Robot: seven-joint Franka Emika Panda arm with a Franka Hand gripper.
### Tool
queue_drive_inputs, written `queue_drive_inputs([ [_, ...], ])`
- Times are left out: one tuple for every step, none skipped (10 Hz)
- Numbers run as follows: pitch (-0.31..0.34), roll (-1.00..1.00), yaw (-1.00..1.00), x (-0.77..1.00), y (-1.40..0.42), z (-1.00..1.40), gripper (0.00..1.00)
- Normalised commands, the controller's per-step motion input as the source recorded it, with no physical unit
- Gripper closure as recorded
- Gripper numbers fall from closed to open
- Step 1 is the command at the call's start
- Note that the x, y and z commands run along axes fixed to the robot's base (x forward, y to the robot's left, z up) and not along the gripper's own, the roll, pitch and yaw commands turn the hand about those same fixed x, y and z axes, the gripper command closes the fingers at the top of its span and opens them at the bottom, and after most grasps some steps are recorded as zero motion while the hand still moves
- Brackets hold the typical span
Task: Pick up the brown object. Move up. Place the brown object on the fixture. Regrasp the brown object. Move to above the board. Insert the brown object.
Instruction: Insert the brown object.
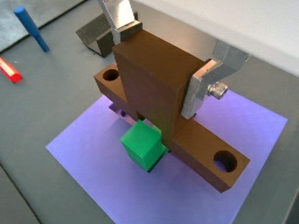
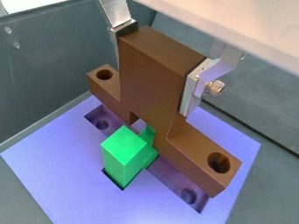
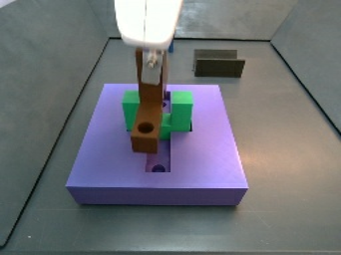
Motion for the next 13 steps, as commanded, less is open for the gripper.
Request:
queue_drive_inputs([
  [-0.036, 0.0, 0.0, 0.0, -0.1, -0.24, 1.0],
  [-0.03, 0.0, 0.0, 0.0, -0.09, -0.25, 1.0],
  [-0.014, 0.02, 0.0, 0.0, -0.02, -0.25, 1.0],
  [0.0, 0.05, 0.0, 0.0, 0.0, -0.21, 1.0],
  [0.0, 0.05, 0.0, 0.03, 0.0, -0.2, 1.0],
  [0.0, 0.06, 0.0, 0.08, 0.03, -0.18, 1.0],
  [0.0, 0.06, 0.01, 0.08, 0.08, -0.16, 1.0],
  [0.0, 0.08, 0.03, 0.03, 0.1, -0.14, 1.0],
  [0.0, 0.07, 0.0, 0.0, 0.11, -0.03, 1.0],
  [0.0, 0.05, 0.0, 0.0, 0.03, -0.04, 1.0],
  [0.0, 0.04, 0.0, 0.15, 0.0, -0.11, 1.0],
  [0.0, 0.03, 0.01, 0.19, 0.0, -0.07, 1.0],
  [0.01, 0.02, 0.01, 0.28, 0.0, 0.0, 1.0],
])
